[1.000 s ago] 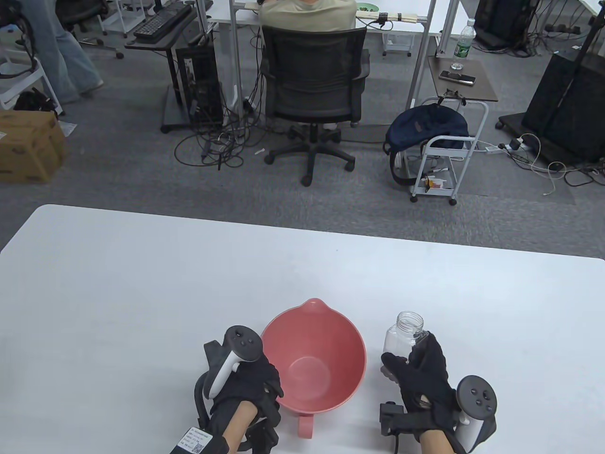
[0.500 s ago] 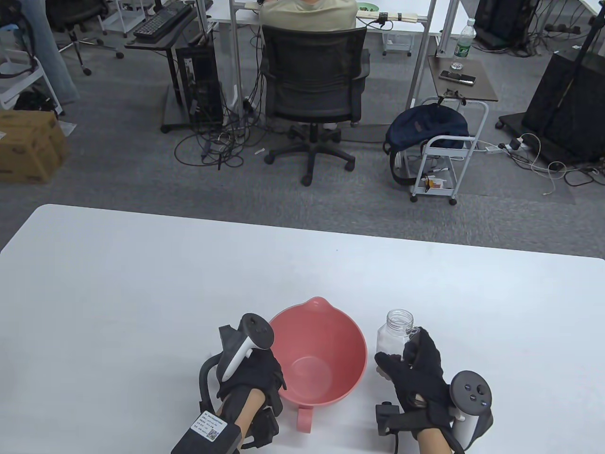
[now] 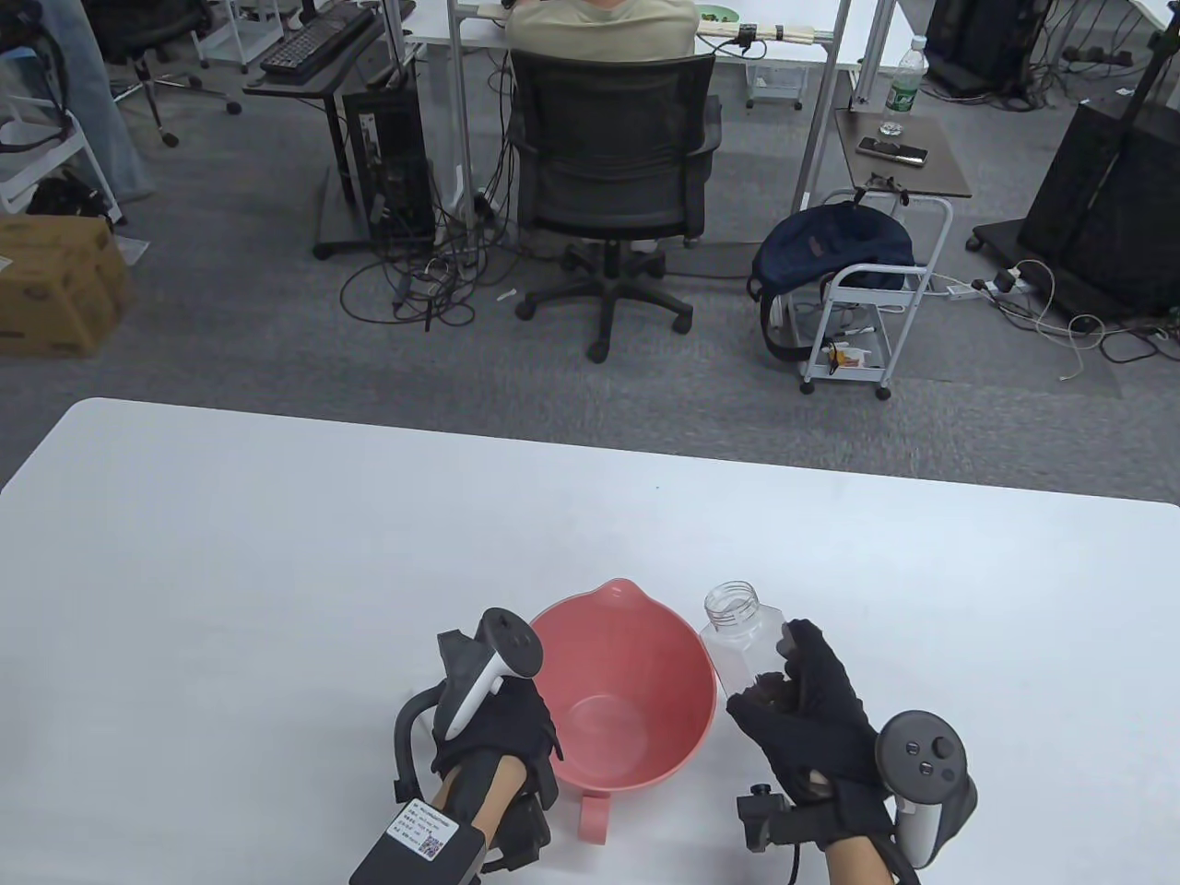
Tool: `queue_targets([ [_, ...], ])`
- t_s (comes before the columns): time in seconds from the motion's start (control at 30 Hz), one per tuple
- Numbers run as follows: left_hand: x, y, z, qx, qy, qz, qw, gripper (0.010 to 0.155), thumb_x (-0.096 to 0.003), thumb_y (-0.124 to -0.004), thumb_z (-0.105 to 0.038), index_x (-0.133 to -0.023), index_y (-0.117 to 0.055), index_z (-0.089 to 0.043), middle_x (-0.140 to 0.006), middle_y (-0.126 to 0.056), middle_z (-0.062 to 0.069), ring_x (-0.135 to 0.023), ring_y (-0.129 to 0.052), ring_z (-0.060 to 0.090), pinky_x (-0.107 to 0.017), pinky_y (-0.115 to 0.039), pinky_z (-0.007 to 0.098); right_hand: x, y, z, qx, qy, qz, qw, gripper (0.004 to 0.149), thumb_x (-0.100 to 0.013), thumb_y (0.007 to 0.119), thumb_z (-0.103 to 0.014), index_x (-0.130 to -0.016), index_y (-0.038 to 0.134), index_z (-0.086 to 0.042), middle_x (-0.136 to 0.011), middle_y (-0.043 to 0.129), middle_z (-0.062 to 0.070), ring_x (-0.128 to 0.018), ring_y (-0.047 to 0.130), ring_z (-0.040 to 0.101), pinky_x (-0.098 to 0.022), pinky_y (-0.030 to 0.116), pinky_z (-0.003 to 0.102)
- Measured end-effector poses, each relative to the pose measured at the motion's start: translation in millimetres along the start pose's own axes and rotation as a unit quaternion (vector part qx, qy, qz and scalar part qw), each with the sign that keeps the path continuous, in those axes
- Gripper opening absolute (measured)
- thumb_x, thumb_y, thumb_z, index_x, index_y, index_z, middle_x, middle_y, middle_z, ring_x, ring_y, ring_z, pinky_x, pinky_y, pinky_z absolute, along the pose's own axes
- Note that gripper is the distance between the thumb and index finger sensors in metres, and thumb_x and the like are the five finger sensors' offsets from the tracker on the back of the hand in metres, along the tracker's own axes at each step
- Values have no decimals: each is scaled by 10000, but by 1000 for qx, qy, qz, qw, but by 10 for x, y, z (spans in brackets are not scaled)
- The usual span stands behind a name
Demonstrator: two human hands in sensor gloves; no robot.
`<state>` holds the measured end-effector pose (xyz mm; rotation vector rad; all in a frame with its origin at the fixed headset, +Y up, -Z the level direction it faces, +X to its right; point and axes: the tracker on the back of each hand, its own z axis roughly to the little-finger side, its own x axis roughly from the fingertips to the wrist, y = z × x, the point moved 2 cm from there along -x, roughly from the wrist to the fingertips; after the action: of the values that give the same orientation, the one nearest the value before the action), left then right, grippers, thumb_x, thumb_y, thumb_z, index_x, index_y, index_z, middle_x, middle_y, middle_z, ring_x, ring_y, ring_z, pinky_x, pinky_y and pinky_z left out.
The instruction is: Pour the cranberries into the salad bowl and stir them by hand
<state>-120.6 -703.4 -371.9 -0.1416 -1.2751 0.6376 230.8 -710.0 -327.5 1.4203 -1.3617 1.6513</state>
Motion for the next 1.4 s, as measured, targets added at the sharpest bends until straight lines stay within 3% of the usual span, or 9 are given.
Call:
queue_targets([
  [0.1, 0, -4, 7, 6, -2, 0, 1000, 755, -626, -696, -363, -1100, -132, -198, -1059, -707, 235, -295, -1184, 41, -183, -1024, 101, -8, -38, 11, -25, -4, -4, 1000, 923, -243, 1154, -399, -996, 627, -321, -1033, 735, 55, -886, 740, 330, -515, 878, 385],
  [0.33, -31, -1, 39, 27, -12, 9, 1000, 747, -626, -693, -361, -1100, -139, -195, -1061, -702, 226, -295, -1187, 49, -182, -1026, 105, -8, 80, 41, -57, -11, -54, 997, 884, -263, 1121, -503, -1000, 638, -428, -1040, 710, 10, -871, 736, 314, -641, 764, 593],
  [0.73, -135, -26, 325, 147, -55, 48, 986, 731, -621, -713, -454, -1126, -211, -291, -1077, -723, 171, -369, -1190, 89, -243, -1034, 127, 66, 195, -111, -42, -61, -96, 993, 827, -277, 1129, -464, -969, 677, -468, -1050, 670, 13, -884, 709, 313, -561, 865, 601],
  [0.87, -185, -109, 458, 197, -79, 59, 975, 763, -598, -712, -620, -1147, -242, -375, -1162, -670, 112, -598, -1122, 166, -414, -988, 210, 84, 210, -165, -28, -75, -92, 993, 870, -261, 1141, -450, -981, 653, -431, -1039, 699, -3, -899, 726, 327, -559, 871, 565],
  [0.97, -220, -228, 517, 252, -106, 74, 959, 765, -605, -690, -631, -1148, -198, -412, -1224, -519, 123, -876, -933, 301, -622, -863, 345, 91, 215, -179, -23, -81, -88, 993, 857, -262, 1138, -438, -968, 654, -417, -1033, 724, 6, -899, 738, 344, -554, 883, 493],
  [1.07, -280, -363, 549, 320, -148, 67, 933, 754, -611, -672, -592, -1134, -154, -431, -1237, -432, 131, -1005, -778, 351, -702, -785, 401, 97, 227, -185, -28, -83, -89, 992, 845, -268, 1134, -437, -965, 656, -422, -1038, 722, 25, -898, 738, 349, -560, 874, 471],
  [1.13, -322, -456, 548, 383, -184, 70, 903, 746, -619, -659, -561, -1127, -128, -436, -1248, -367, 123, -1061, -665, 383, -739, -728, 441, 108, 236, -207, -16, -90, -86, 992, 837, -269, 1131, -437, -961, 660, -431, -1040, 727, 24, -898, 738, 350, -552, 873, 449],
  [1.23, -371, -536, 555, 424, -208, 71, 879, 739, -627, -638, -555, -1131, -110, -438, -1255, -331, 108, -1101, -552, 402, -771, -656, 483, 118, 251, -224, -15, -95, -86, 992, 824, -271, 1129, -434, -954, 668, -436, -1047, 722, 23, -901, 738, 351, -545, 874, 433],
  [1.4, -401, -565, 556, 443, -229, 87, 863, 725, -637, -615, -566, -1143, -122, -408, -1264, -305, 75, -1124, -469, 409, -790, -604, 513, 130, 264, -240, -15, -100, -85, 991, 823, -283, 1119, -431, -963, 654, -434, -1056, 717, 31, -910, 735, 356, -550, 872, 426],
])
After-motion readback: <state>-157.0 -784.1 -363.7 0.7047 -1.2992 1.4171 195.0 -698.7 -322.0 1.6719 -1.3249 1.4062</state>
